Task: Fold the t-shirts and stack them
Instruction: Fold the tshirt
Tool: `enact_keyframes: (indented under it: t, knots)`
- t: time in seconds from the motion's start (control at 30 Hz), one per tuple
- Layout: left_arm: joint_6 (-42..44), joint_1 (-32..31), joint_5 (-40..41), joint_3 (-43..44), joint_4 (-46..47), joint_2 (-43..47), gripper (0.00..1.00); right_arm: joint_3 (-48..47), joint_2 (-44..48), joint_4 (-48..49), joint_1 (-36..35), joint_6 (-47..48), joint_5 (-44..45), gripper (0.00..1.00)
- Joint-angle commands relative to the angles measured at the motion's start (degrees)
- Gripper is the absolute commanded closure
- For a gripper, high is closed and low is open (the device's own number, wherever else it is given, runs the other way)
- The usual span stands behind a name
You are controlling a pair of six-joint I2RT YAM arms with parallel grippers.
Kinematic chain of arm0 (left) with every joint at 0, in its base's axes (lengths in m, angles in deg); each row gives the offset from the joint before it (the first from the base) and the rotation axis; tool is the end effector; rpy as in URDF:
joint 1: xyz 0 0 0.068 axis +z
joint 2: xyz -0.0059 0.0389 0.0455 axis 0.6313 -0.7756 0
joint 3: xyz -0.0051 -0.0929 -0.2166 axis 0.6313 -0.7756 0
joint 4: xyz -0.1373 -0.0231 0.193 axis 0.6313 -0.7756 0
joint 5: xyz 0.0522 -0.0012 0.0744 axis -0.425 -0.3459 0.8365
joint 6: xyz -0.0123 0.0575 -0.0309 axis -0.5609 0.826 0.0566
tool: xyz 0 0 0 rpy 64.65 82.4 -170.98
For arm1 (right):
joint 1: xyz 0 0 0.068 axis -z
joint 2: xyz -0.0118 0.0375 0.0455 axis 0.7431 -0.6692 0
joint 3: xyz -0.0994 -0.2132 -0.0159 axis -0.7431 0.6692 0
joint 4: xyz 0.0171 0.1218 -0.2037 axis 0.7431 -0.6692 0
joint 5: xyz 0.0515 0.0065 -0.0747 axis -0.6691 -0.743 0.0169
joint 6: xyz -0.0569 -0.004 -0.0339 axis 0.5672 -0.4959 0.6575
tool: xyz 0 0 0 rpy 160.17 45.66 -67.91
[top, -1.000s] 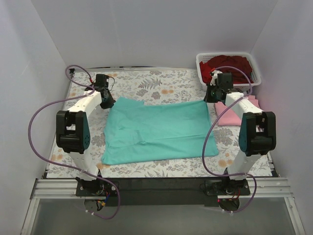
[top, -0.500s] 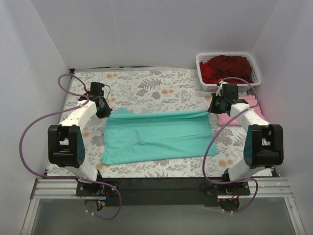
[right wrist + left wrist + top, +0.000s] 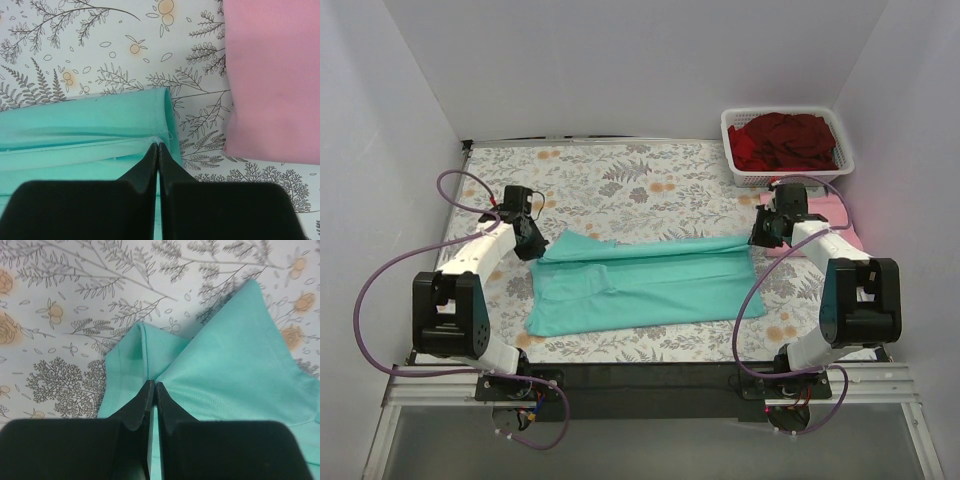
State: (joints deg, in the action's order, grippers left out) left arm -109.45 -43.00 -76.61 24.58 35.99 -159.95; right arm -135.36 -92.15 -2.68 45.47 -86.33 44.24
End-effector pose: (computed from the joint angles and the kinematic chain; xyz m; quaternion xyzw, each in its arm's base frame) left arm 0.2771 -0.0119 0.1707 -0.5404 0.8132 -0.0721 0.2034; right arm 0.3064 0.0177 0.1628 0.0753 0.9373 0.0846 0.3297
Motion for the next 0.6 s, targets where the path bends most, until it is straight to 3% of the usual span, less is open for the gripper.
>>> enact_keyframes:
  t: [0.0,0.57]
  knots:
    - [-1.2,0.3,1.1,-2.2,-0.7,2.9,1.00,1.3,1.0,0.3,0.7,-0.9,2.5,0.99]
    - [-2.4,0.3,1.0,-2.8,-1.6,3.6,1.00,3.2,-1.5,1.7,0.8,-1.0,1.4,0.99]
